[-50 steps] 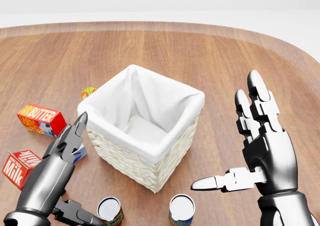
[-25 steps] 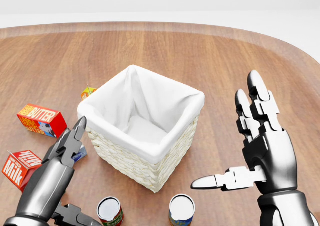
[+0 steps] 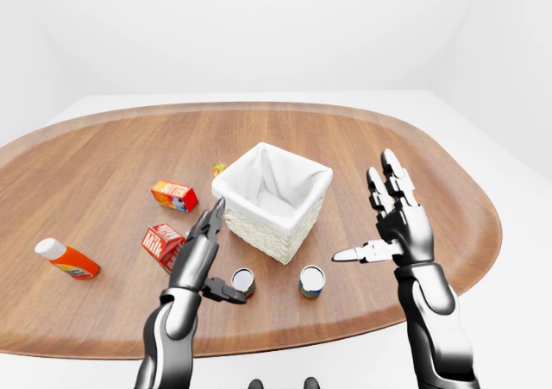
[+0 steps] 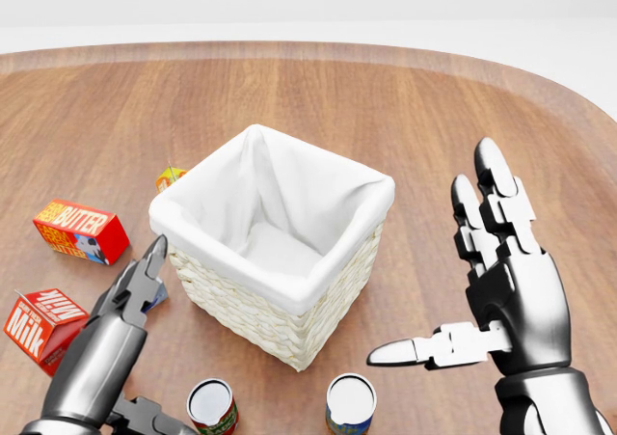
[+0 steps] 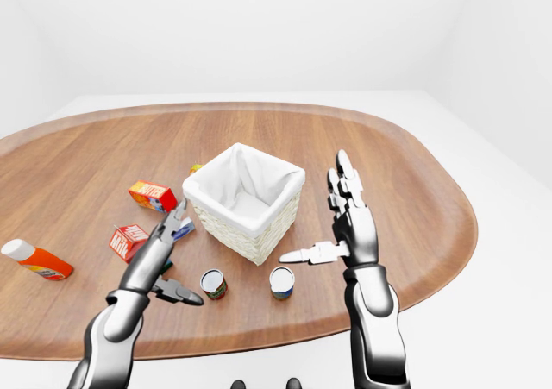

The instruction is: Pick up the tomato sauce, and put it in the basket.

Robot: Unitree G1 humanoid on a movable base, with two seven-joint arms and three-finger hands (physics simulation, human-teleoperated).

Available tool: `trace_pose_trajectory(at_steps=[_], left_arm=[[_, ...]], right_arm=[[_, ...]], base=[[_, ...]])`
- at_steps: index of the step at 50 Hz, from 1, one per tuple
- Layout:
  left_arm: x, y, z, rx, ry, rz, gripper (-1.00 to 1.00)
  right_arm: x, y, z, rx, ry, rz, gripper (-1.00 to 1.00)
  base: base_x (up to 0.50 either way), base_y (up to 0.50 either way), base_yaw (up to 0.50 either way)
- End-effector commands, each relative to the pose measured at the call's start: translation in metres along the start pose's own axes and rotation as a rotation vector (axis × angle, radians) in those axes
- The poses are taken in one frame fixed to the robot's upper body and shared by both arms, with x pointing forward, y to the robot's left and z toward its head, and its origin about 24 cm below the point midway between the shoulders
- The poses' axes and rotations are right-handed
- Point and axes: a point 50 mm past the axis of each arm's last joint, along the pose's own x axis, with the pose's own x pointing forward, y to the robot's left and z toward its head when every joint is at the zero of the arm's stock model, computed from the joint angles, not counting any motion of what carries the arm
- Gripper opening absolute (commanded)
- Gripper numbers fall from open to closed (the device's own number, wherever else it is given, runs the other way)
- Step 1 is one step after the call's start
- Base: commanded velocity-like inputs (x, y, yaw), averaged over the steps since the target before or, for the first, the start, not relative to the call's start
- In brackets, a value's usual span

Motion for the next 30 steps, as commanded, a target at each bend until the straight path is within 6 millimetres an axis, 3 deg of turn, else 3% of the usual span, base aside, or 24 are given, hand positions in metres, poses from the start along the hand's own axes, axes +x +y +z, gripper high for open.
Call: trace_pose_trajectory(at_steps=[1,30], left_arm=[[0.001,-0.004,-0.002,0.003,0.011,-0.009,1.00],[0.008,-0.023,-0.026,-0.028,0.106,-0.028,1.00]], right_arm=[[-0.001,0.000,0.000,0.000,0.002,0.002,1.00],[-0.003,0.002,-0.003,-0.001,0.015,0.007,1.00]], base=[[0.00,0.00,0.00],[0.00,0.00,0.00]])
